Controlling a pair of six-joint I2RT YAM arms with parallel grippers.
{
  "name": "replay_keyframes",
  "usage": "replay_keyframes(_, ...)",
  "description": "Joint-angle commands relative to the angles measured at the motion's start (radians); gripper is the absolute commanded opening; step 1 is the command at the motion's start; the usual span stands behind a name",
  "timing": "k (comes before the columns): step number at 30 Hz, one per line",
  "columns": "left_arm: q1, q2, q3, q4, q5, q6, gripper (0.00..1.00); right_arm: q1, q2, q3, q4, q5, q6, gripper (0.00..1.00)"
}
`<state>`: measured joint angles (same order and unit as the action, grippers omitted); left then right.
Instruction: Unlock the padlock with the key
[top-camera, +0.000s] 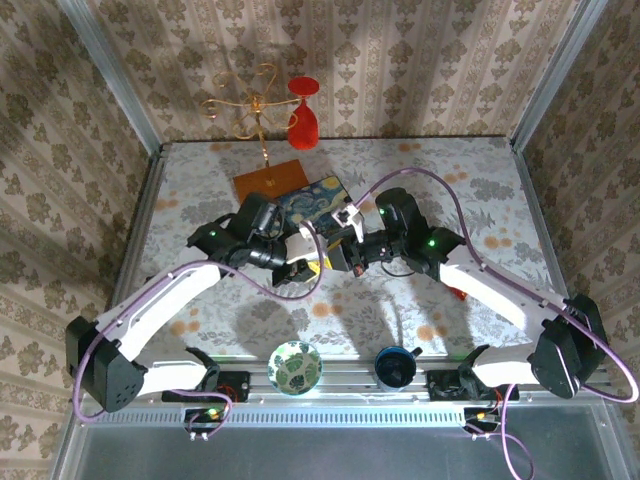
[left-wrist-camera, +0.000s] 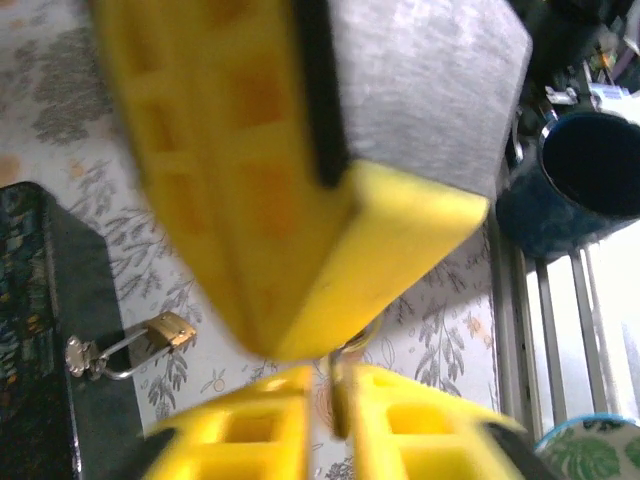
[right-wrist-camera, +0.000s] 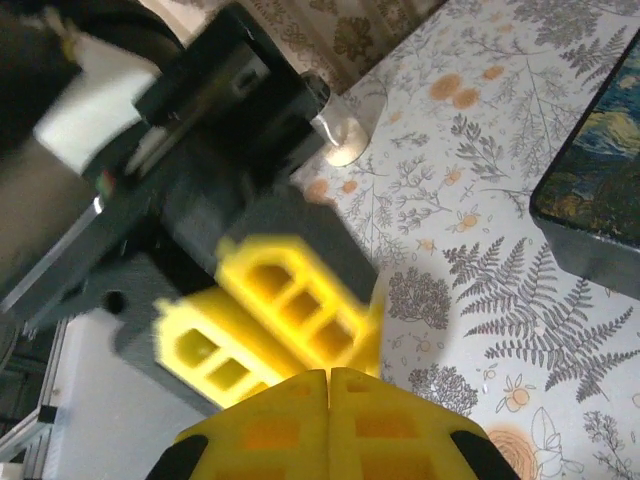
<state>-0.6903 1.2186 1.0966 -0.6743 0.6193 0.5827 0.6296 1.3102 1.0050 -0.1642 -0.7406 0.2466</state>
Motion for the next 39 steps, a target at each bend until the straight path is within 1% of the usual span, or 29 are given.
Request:
replay_keyframes(1, 0.037, -0.092, -0.045, 0.101, 0.015, -0.070, 0.35, -0.035, -0.053, -0.066, 0.102, 0.035, 0.082, 0.00)
replay_keyframes(2, 0.046, -0.122, -0.069, 0.136, 0.030, -0.089, 0.38, -0.049, -0.066, -0.088, 0.148, 0.032, 0.115, 0.00)
replay_keyframes(4, 0.062, -0.179, -0.117, 0.213, 0.067, -0.133, 0.40, -0.075, -0.088, -0.120, 0.217, 0.029, 0.172, 0.00)
replay_keyframes(6, 0.080, -0.238, -0.169, 0.320, 0.071, -0.196, 0.42, -0.101, -0.111, -0.159, 0.303, 0.027, 0.234, 0.00)
replay_keyframes(9, 0.109, -0.318, -0.272, 0.564, 0.073, -0.358, 0.42, -0.133, -0.133, -0.205, 0.436, 0.008, 0.326, 0.00)
replay_keyframes(10, 0.118, -0.334, -0.302, 0.655, 0.070, -0.432, 0.42, -0.141, -0.138, -0.219, 0.484, -0.002, 0.358, 0.00)
replay_keyframes(11, 0.127, -0.344, -0.334, 0.749, 0.064, -0.505, 0.41, -0.145, -0.141, -0.230, 0.532, -0.013, 0.385, 0.00)
replay_keyframes(14, 0.138, -0.330, -0.383, 0.949, 0.068, -0.680, 0.39, -0.145, -0.146, -0.248, 0.645, -0.037, 0.439, 0.00)
replay_keyframes(17, 0.138, -0.290, -0.393, 1.063, 0.117, -0.777, 0.38, -0.145, -0.152, -0.252, 0.714, -0.059, 0.468, 0.00)
replay_keyframes(19, 0.138, -0.261, -0.382, 1.096, 0.150, -0.807, 0.38, -0.142, -0.158, -0.250, 0.743, -0.079, 0.476, 0.00)
replay_keyframes(22, 0.138, -0.233, -0.348, 1.085, 0.178, -0.818, 0.34, -0.134, -0.175, -0.247, 0.715, -0.076, 0.457, 0.00)
replay_keyframes(26, 0.134, -0.210, -0.315, 1.045, 0.232, -0.804, 0.31, -0.126, -0.196, -0.251, 0.682, -0.054, 0.439, 0.00)
replay_keyframes(29, 0.112, -0.195, -0.295, 1.006, 0.258, -0.775, 0.30, -0.124, -0.201, -0.249, 0.666, -0.045, 0.430, 0.00)
replay_keyframes(35, 0.051, -0.168, -0.265, 0.963, 0.278, -0.699, 0.30, -0.112, -0.183, -0.231, 0.657, -0.049, 0.422, 0.00)
replay_keyframes(39, 0.050, -0.146, -0.254, 0.955, 0.274, -0.687, 0.29, -0.104, -0.174, -0.220, 0.654, -0.056, 0.422, 0.00)
